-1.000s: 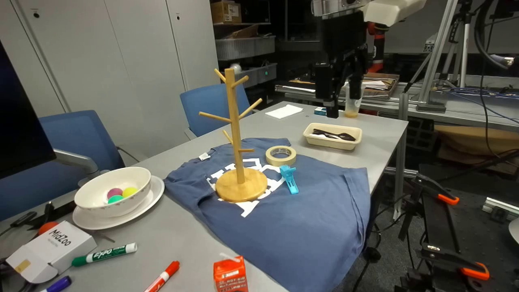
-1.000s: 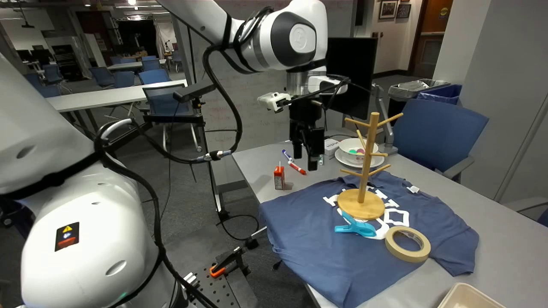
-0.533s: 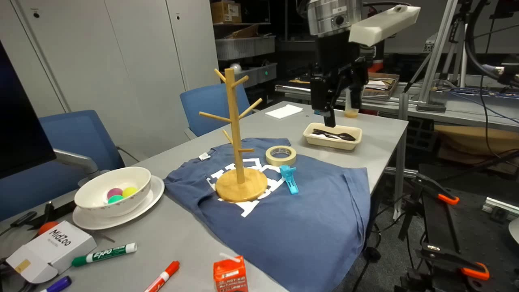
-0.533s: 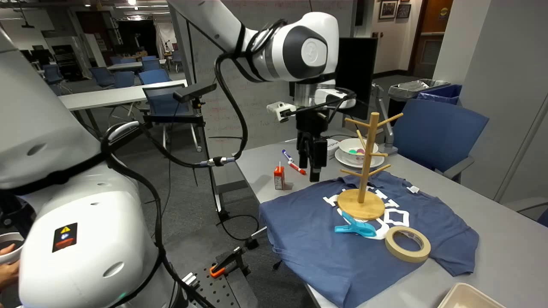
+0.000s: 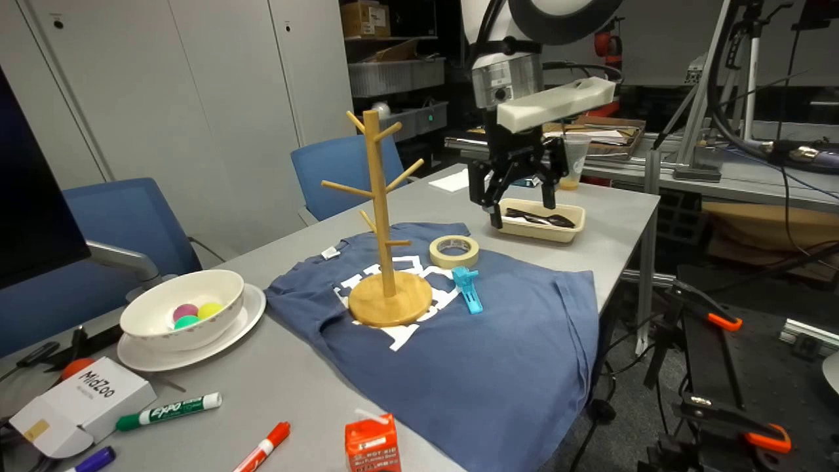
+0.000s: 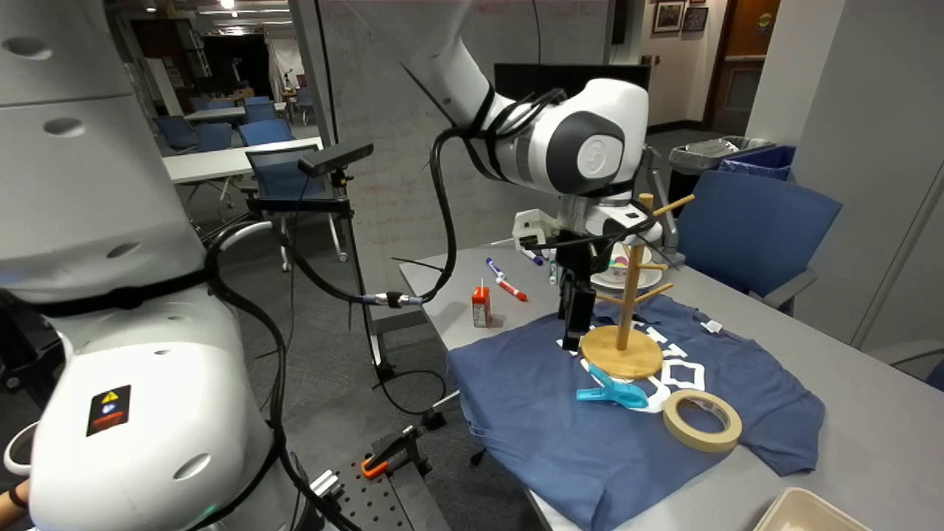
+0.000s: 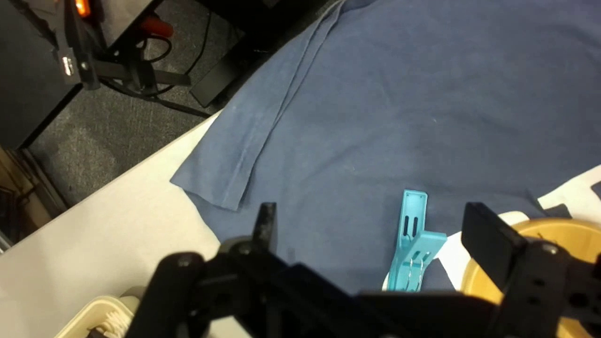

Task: Hang the blue clip on the wooden stand

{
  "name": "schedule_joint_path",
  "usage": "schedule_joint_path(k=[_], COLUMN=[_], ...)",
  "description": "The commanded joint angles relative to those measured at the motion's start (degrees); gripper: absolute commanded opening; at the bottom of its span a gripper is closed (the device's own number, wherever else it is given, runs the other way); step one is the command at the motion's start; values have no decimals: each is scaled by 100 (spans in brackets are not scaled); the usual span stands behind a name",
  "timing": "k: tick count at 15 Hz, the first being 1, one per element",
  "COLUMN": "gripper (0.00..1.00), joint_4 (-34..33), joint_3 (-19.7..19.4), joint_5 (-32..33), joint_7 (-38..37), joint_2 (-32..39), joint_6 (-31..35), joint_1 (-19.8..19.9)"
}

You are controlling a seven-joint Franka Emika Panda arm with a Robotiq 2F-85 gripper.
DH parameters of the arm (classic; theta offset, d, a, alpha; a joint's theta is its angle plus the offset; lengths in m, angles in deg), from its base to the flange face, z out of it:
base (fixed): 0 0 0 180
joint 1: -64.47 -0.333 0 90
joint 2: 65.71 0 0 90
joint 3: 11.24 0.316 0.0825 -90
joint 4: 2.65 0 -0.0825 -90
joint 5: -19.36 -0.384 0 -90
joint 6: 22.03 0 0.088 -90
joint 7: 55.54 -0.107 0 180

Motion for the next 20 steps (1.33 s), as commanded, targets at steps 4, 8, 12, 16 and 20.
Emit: schedule_joint_path(k=[4,8,12,16,20], gripper=[100,100,100,100,100], joint_4=[-630,-891,-769,-794,-812], joint_3=[-192,-239,-264,-318,-442], joint_5=[-540,-447,-427,-467,-453], joint_7=[-758,-1147,-1026,-1105,-1241], joint_2=[916,1319,1264,1449,1717], joint_6=[362,326,328,488,871], joint_1=[-152,-254,-281,-265,-280])
